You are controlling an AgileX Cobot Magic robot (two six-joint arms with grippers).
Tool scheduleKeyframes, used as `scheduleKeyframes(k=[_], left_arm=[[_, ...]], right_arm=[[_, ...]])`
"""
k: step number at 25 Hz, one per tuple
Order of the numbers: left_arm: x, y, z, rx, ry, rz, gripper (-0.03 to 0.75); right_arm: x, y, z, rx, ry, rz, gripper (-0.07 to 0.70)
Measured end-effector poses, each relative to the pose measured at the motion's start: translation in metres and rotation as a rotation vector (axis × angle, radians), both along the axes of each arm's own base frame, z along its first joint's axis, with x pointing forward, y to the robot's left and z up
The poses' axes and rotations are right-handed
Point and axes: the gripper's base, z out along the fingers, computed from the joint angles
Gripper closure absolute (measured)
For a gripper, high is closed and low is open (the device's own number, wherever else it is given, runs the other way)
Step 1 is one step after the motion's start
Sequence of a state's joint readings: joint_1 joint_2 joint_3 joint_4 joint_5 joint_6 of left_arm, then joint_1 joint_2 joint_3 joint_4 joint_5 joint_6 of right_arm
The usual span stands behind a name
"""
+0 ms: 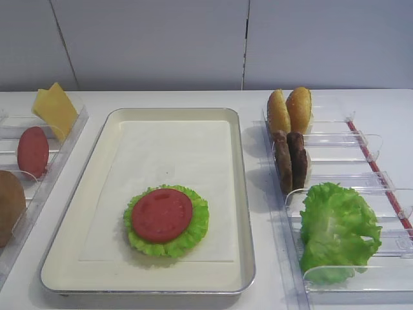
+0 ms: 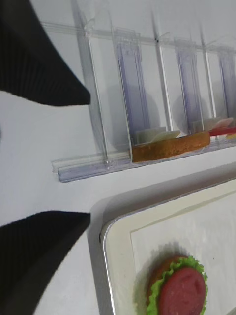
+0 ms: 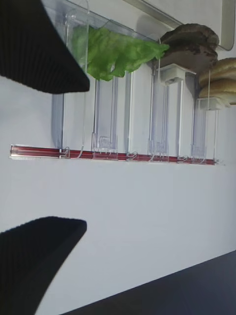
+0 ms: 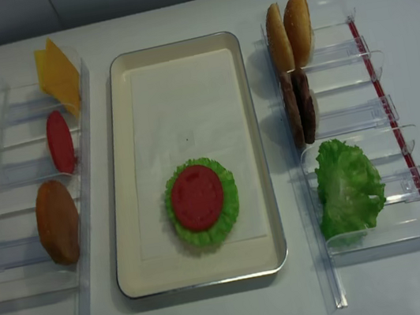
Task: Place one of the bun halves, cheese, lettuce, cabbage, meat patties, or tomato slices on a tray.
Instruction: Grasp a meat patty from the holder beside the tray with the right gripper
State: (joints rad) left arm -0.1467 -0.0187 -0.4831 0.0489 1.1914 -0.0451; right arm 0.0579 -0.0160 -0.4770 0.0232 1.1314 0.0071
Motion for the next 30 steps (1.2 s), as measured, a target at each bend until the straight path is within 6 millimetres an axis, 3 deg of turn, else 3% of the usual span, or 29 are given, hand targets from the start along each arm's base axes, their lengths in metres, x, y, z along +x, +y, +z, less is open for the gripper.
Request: scheduleKeyframes(k=[11, 16, 23, 30], left_arm=[[0.0, 0.0, 0.0, 0.0, 0.0, 0.0, 0.253], [0.0, 0.0, 0.0, 0.0, 0.0, 0.0, 0.253], [0.0, 0.0, 0.0, 0.0, 0.0, 0.0, 0.253], [0.0, 0.0, 0.0, 0.0, 0.0, 0.0, 0.253]], right_arm=[[0.0, 0.0, 0.0, -0.001, 0.0, 0.007, 0.09], [0.002, 0.007, 0.004, -0.066, 0.002, 0.125, 0.09], [0.027, 0.022, 0.04, -0.079, 0.069, 0.32, 0.09], [0.07, 0.041, 0.075, 0.007, 0.135, 0.518, 0.09]])
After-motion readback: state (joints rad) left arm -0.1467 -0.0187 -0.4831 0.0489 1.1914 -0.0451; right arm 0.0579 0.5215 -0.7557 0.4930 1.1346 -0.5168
